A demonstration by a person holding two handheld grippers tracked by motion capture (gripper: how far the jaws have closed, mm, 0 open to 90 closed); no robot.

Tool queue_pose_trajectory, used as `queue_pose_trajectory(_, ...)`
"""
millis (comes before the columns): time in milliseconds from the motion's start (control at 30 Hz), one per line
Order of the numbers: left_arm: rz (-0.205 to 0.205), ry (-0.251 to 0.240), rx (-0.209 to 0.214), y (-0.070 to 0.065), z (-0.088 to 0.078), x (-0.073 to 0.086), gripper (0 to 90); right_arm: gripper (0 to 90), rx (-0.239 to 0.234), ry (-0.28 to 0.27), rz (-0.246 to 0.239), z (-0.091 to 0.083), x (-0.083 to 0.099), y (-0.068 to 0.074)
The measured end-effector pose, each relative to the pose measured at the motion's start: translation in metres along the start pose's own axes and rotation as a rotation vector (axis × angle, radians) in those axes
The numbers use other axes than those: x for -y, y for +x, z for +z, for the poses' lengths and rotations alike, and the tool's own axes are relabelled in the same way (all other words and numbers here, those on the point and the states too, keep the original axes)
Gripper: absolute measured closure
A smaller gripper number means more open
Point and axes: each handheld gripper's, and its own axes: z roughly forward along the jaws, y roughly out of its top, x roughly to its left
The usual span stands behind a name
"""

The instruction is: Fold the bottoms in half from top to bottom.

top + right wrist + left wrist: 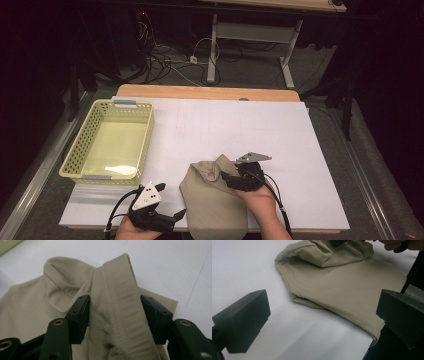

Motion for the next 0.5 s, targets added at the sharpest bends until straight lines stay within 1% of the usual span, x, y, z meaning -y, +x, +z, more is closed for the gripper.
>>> queue_pose_trajectory(100, 0.001, -0.001, -0.001, 0.0000, 0.0000, -0.0004, 0.0, 48.4, 0.006, 0.018, -0.019, 0.0035, 0.0004, -0.0008)
queue_pose_trajectory(200, 0.000, 0.000, -0.002, 0.0005, 0.0000, -0.0003, 0.0, 51.4, 0.003, 0.024, -0.011, 0.0048, 0.0002, -0.0020)
queue_pose_trajectory(300, 0.000, 0.000, -0.002, 0.0011, 0.0001, -0.0002, 0.0, 59.9, 0.013, 0.026, -0.034, 0.0054, 0.0001, -0.0027)
queue_pose_trajectory(367, 0.000, -0.001, -0.002, 0.0014, -0.0001, -0.0004, 0.0, 65.4, 0.015, 0.028, -0.032, 0.0051, -0.0001, -0.0029)
queue_pose_trajectory(433, 0.000, -0.003, -0.003, 0.0018, -0.0005, -0.0005, 0.0, 69.3, 0.024, 0.028, -0.042, 0.0049, -0.0002, -0.0028)
queue_pose_trajectory(500, 0.000, -0.004, -0.004, 0.0020, -0.0010, -0.0007, 0.0, 76.8, 0.018, 0.024, -0.053, 0.0039, -0.0001, -0.0024)
